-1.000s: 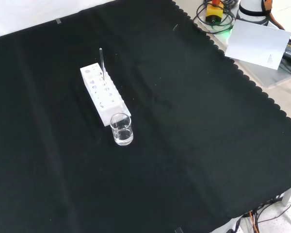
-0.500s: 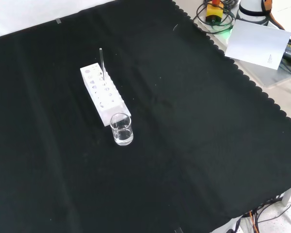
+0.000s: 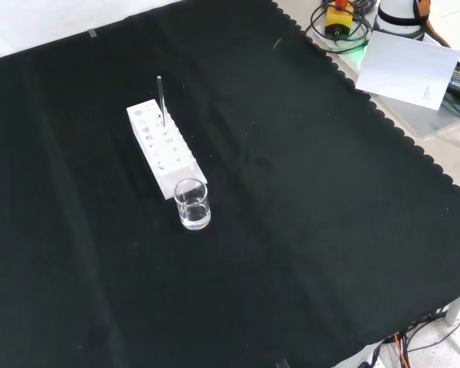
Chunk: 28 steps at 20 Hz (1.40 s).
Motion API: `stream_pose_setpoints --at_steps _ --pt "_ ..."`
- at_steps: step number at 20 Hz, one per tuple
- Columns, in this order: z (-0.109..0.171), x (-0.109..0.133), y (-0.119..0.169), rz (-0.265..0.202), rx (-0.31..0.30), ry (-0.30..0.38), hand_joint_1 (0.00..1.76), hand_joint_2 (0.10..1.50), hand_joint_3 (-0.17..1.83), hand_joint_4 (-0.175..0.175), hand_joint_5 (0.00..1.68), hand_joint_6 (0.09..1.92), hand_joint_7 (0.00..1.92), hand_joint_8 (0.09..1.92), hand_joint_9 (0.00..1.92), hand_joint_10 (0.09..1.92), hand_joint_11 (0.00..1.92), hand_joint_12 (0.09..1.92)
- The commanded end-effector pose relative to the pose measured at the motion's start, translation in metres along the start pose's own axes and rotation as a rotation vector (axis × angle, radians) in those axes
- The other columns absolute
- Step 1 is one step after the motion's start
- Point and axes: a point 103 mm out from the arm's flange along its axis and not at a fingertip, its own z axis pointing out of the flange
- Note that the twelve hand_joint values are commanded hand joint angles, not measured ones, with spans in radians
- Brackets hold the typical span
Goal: Take the glass rod from the white test tube rack.
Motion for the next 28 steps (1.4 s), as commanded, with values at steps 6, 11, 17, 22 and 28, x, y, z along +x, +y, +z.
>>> stream_pose_setpoints --at_steps 6,11,17,22,28 --pt "0.004 0.015 0.024 -0.057 -0.002 0.007 0.48 0.95 0.37 -0.124 0.12 0.09 0.02 0.80 0.17 0.92 0.00 1.34" --pt "0.011 0.019 0.046 -0.082 0.003 0.017 0.48 0.95 0.36 -0.123 0.13 0.09 0.04 0.82 0.22 0.92 0.00 1.39" --pt "0.023 0.010 0.071 -0.105 0.012 0.043 0.48 0.96 0.36 -0.127 0.16 0.09 0.07 0.84 0.28 0.93 0.00 1.45" --pt "0.031 0.004 0.096 -0.114 0.032 0.040 0.49 0.96 0.35 -0.139 0.23 0.09 0.12 0.86 0.34 0.94 0.01 1.49" --pt "0.044 0.006 0.129 -0.140 0.031 0.037 0.50 0.95 0.35 -0.149 0.28 0.09 0.18 0.88 0.44 0.93 0.08 1.47"
